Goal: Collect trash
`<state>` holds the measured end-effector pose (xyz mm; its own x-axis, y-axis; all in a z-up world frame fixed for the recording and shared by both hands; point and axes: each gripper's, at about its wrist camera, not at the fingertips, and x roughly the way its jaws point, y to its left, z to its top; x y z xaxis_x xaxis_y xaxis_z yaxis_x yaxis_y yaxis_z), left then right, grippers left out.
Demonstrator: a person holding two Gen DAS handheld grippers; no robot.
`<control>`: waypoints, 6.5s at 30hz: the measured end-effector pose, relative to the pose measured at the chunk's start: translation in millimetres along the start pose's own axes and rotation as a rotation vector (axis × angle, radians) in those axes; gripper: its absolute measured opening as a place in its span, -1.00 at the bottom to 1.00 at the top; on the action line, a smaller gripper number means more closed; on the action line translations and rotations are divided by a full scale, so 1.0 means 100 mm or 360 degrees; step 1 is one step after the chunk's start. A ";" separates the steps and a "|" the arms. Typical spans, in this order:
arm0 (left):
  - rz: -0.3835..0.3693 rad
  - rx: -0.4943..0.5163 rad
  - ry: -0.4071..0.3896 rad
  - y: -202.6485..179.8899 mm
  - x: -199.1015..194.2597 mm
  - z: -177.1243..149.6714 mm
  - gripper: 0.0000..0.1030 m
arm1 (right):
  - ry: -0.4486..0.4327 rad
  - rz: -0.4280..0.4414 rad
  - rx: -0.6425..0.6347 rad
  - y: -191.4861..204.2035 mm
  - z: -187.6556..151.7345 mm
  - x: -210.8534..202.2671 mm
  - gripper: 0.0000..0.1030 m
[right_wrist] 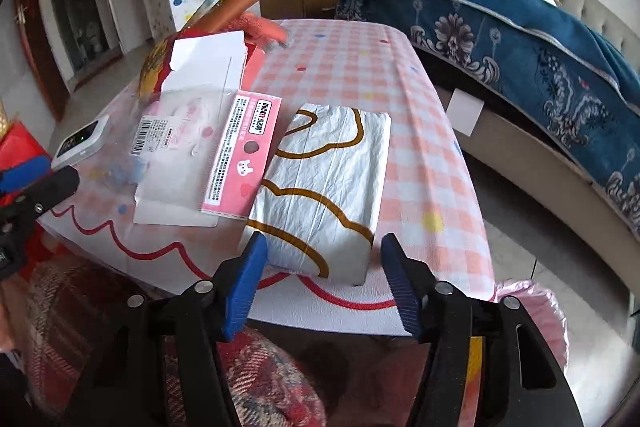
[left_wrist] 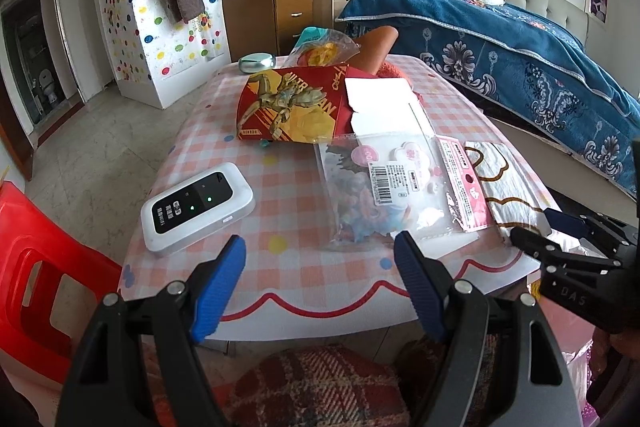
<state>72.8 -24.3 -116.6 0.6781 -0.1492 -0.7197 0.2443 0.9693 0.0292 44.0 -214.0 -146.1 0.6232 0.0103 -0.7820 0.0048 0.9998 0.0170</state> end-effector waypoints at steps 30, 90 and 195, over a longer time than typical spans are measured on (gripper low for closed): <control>-0.0125 -0.0018 0.0183 -0.02 0.55 0.26 0.44 | -0.0032 0.0152 -0.0186 0.22 0.14 0.02 -0.89; -0.0845 0.0763 0.0041 -3.16 0.12 -0.22 -0.40 | 0.0047 -0.0411 0.0688 -2.19 -1.46 -0.89 -0.76; 0.0111 -0.0081 -0.0034 0.38 0.17 0.31 0.56 | 0.0098 -0.0286 -0.0294 0.15 0.89 0.63 0.45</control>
<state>115.0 4.1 -106.8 0.7071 -0.0846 -0.7020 0.1608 0.9860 0.0432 152.6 -199.6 -139.7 0.5762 -0.1726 -0.7988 -0.0352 0.9713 -0.2353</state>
